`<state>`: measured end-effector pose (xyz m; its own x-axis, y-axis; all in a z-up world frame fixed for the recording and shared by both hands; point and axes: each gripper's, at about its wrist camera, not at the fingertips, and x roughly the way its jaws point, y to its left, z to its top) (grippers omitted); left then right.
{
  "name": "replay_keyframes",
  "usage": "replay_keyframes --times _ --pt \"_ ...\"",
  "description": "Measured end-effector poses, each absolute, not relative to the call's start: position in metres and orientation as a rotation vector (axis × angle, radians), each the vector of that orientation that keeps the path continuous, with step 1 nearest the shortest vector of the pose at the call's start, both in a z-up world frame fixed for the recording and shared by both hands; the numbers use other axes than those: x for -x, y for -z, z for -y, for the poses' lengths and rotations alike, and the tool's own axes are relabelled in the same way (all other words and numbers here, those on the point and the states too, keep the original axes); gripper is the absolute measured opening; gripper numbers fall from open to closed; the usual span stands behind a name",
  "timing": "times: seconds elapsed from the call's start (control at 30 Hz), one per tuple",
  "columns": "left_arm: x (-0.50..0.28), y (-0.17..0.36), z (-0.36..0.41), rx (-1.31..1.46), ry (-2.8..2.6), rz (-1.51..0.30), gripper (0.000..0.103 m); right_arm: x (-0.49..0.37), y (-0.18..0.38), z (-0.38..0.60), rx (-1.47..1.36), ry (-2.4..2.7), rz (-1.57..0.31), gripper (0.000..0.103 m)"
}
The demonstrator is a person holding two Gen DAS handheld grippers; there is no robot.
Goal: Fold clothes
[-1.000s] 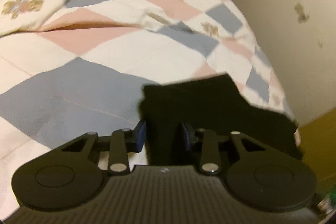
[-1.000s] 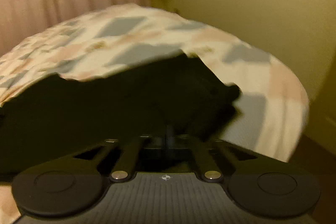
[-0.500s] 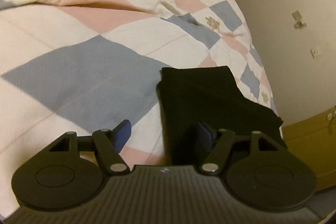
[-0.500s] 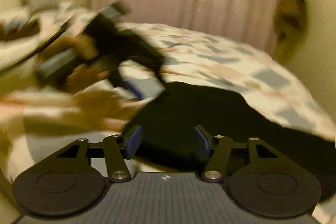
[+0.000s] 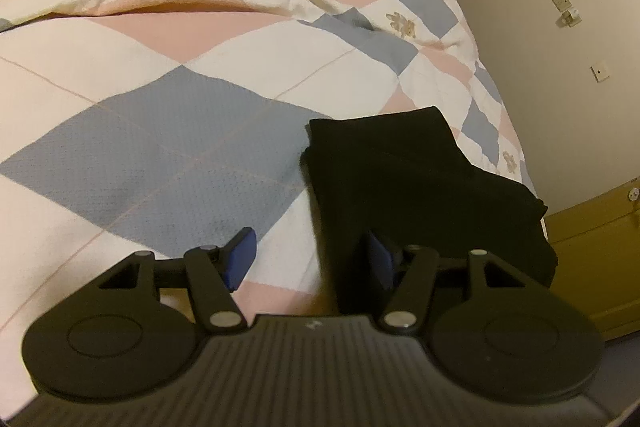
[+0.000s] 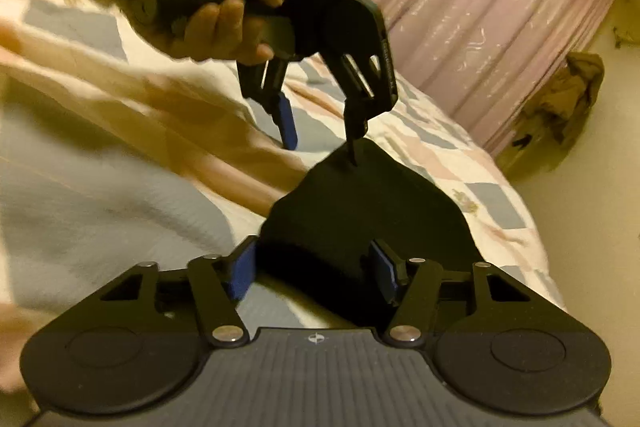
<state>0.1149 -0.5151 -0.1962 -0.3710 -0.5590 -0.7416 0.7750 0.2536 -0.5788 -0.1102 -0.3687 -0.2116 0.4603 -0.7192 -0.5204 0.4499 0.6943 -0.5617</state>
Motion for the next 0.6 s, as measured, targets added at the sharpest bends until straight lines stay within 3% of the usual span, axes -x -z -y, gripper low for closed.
replay_keyframes --times 0.2,0.37,0.6 --pt "-0.109 0.201 0.535 -0.246 1.419 -1.344 0.055 0.098 0.226 0.373 0.417 0.753 -0.851 0.052" --pt "-0.101 0.194 0.535 -0.284 1.445 -1.294 0.027 0.111 0.219 0.388 0.292 0.756 -0.804 0.027" --pt "-0.093 0.192 0.532 -0.315 1.446 -1.258 0.024 0.142 0.2 0.414 -0.001 0.709 -0.72 0.02"
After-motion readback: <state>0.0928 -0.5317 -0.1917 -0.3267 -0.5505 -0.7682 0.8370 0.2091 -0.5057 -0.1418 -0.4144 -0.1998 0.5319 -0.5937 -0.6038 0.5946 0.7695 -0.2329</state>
